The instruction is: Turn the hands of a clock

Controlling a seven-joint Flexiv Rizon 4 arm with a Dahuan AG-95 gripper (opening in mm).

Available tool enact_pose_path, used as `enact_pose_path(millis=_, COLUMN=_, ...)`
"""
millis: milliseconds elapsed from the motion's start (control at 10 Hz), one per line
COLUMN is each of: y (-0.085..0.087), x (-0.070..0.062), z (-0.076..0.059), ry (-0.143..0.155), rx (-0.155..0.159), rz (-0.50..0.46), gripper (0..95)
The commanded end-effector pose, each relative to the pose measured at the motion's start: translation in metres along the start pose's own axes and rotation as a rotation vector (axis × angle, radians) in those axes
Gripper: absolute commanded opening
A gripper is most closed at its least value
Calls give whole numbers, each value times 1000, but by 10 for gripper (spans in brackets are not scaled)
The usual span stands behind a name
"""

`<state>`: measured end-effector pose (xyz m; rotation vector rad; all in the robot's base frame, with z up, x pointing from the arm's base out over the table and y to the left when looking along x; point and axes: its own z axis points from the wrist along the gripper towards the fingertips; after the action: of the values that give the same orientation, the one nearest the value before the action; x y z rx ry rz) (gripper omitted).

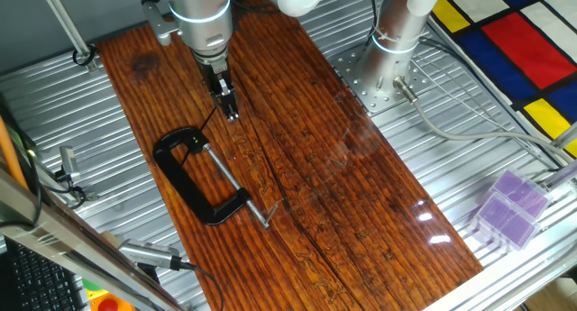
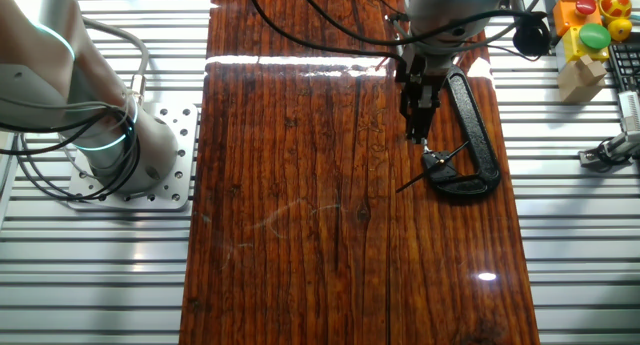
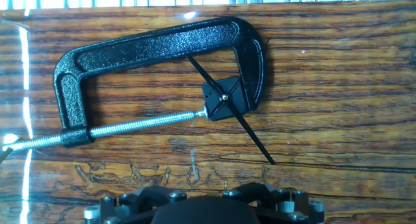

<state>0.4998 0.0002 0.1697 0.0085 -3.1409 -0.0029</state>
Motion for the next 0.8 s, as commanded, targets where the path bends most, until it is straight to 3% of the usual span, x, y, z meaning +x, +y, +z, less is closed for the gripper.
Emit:
enact_pose_path(millis=100, y=0, x=0, z=0, ry=-20, rx=-76, rz=-188, gripper=0)
enact_pose_path(millis=800, y=-1, x=-1, z=1, ry=-2, rx=-65, rz=-206, gripper=0)
